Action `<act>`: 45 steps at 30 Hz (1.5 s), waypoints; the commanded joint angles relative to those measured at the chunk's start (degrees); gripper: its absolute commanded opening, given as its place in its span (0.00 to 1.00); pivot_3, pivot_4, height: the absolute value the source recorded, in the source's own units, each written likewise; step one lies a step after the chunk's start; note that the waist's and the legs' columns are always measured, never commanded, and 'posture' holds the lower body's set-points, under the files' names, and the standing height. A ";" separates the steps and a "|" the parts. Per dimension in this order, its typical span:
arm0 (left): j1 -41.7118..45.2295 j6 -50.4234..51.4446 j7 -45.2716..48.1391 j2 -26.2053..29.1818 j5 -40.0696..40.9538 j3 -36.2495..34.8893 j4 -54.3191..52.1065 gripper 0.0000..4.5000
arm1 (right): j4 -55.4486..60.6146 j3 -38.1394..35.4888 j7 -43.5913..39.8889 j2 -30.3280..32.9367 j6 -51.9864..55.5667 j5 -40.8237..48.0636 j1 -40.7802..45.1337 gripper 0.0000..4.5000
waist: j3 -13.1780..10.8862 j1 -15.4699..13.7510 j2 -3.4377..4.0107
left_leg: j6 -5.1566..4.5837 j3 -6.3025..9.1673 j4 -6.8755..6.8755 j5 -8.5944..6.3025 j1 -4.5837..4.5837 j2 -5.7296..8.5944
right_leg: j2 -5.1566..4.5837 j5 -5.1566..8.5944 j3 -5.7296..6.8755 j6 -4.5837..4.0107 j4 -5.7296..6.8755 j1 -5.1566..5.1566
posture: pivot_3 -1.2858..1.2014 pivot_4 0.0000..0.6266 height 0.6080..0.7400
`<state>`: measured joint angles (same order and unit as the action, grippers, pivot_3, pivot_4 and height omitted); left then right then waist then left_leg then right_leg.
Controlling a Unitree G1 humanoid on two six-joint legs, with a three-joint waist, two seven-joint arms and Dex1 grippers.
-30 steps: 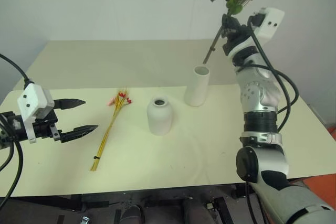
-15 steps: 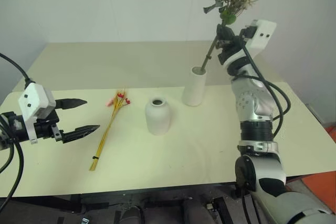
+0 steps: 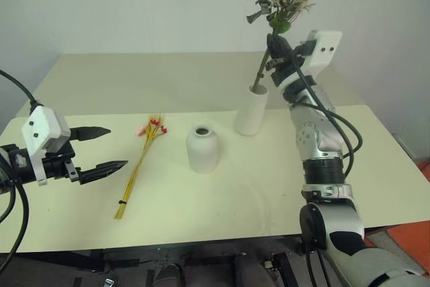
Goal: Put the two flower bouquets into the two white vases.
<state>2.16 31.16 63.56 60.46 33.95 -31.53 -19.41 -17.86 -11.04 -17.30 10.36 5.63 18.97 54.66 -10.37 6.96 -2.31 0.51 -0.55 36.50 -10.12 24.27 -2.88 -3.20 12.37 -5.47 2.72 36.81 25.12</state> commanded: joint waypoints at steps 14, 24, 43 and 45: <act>-0.53 0.07 -0.60 0.28 0.77 -2.29 -1.46 1.00 | 2.35 3.54 -1.96 -0.14 -0.37 -2.74 -4.78 0.63 | 0.00 -0.01 0.00 | 0.00 0.01 0.00 0.00 0.01 0.00 | 0.00 0.01 0.00 -0.01 -0.02 0.01 | 0.52 0.24 1.00; -2.52 -0.01 -1.58 -0.93 0.31 -1.71 -1.29 1.00 | 14.00 6.38 -4.07 3.03 5.54 -3.26 -13.09 0.99 | 0.00 -0.19 0.00 | 0.00 0.01 -0.01 0.00 0.00 0.00 | 0.00 0.08 0.00 0.06 -0.01 0.01 | 0.52 0.24 1.00; 10.09 39.57 -38.93 -11.62 -8.14 18.57 -15.60 1.00 | 38.42 -6.26 -26.20 44.98 45.10 17.14 -27.16 0.99 | 0.03 -3.69 -0.11 | 0.00 0.23 0.14 0.00 -0.21 0.10 | 0.03 0.38 0.07 0.35 -0.05 -0.34 | 0.52 0.24 1.00; 15.93 43.71 -40.04 -12.48 -8.83 22.88 -11.00 1.00 | 38.79 -6.87 -30.79 50.07 47.04 19.39 -28.02 0.99 | 0.03 -3.63 -0.12 | 0.00 0.23 0.14 -0.01 -0.37 0.12 | 0.02 0.52 0.05 0.13 -0.14 -0.52 | 0.52 0.24 1.00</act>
<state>15.38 71.76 24.53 48.09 25.44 -10.76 -32.53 18.80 -15.72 -44.23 58.08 51.19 35.87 26.17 -10.34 3.34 -2.43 0.52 -0.31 36.65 -10.13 23.85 -2.74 -3.18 12.90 -5.41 2.86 36.62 24.51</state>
